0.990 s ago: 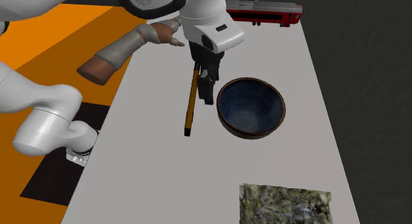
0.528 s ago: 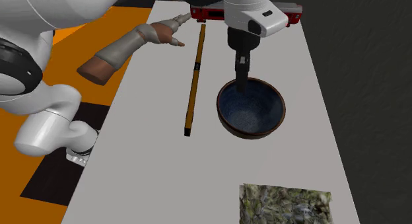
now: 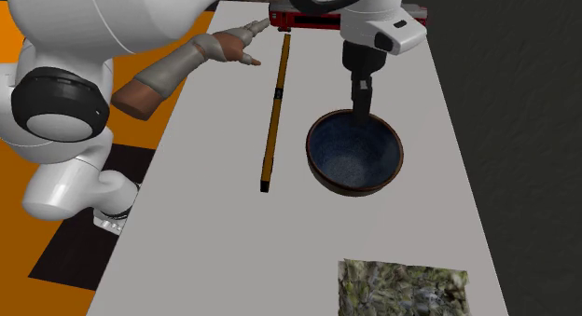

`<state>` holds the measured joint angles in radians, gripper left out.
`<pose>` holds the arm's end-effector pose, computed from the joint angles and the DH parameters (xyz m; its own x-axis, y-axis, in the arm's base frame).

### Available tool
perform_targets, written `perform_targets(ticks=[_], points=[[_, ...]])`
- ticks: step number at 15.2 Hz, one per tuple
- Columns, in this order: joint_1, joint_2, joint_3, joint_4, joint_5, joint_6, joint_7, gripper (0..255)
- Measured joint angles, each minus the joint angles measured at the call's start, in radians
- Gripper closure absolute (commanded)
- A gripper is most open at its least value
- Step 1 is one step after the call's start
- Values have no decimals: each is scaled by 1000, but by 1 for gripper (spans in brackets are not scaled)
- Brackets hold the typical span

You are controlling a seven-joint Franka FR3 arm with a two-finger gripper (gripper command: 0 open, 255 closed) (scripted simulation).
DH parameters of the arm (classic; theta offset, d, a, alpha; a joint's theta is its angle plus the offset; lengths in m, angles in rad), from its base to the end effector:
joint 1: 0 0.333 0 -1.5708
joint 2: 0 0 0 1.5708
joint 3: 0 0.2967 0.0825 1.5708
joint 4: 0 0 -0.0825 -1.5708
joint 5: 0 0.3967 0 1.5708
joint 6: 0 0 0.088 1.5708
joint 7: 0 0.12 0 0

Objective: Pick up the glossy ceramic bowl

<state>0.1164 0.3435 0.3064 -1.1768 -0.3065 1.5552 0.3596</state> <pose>0.6289 0.2027 0.5806 0.9922 0.0414 0.1179 0.0207 -0.9848 0.1722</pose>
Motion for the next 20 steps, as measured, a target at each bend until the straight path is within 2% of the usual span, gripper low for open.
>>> perform_targets(ticks=[3, 4, 14, 20], points=[[-10, -20, 0, -70, 6, 50, 7, 0], [-11, -21, 0, -74, 6, 54, 8, 255], [-11, -21, 0, -78, 6, 58, 8, 255], [3, 5, 0, 24, -2, -19, -3, 255]])
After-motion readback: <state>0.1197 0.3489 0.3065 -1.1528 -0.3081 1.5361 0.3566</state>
